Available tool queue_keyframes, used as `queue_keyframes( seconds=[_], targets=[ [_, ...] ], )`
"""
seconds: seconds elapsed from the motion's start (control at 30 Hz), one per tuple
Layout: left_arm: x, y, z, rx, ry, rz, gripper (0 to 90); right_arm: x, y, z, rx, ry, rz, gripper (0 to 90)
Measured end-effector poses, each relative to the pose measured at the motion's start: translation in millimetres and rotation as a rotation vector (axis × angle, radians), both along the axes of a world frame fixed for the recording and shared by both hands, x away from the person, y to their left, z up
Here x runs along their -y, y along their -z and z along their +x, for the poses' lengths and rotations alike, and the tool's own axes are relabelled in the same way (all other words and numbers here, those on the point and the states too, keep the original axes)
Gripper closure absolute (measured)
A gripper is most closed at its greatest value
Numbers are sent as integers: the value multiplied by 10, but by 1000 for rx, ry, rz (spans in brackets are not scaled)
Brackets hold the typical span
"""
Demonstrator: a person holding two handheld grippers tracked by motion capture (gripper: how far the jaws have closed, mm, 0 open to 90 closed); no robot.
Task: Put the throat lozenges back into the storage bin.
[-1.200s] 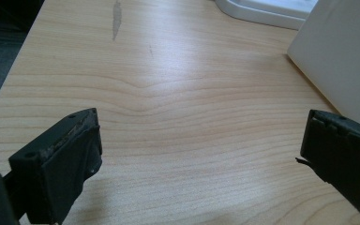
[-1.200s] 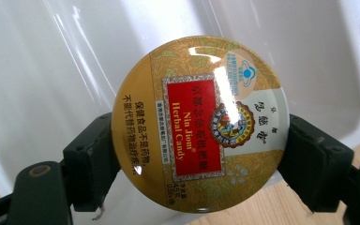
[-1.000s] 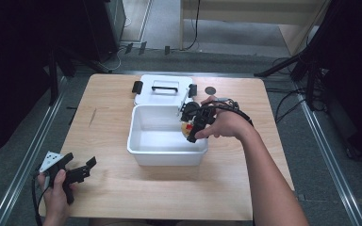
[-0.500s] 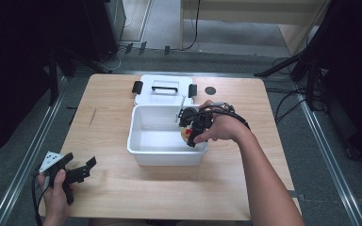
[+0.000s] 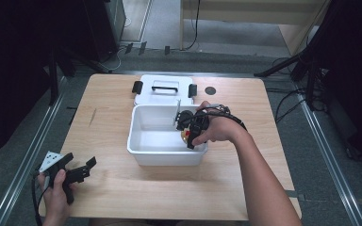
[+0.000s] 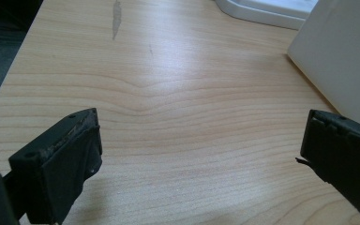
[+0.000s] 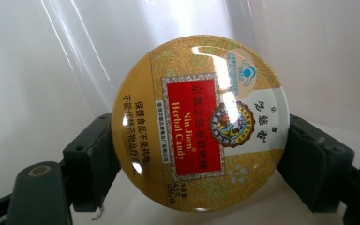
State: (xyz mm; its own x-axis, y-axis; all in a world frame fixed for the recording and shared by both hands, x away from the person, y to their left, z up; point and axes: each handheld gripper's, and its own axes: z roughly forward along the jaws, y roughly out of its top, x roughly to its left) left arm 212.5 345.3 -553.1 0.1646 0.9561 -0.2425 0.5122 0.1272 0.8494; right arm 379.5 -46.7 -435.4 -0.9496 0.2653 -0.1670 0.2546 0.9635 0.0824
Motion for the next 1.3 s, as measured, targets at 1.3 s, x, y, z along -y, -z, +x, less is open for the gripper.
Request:
queue_keyframes(
  seconds=[1.3],
  targets=[
    [7,1,3,0,-3,5,0,289,-628,-53,100,231,209,18]
  ],
)
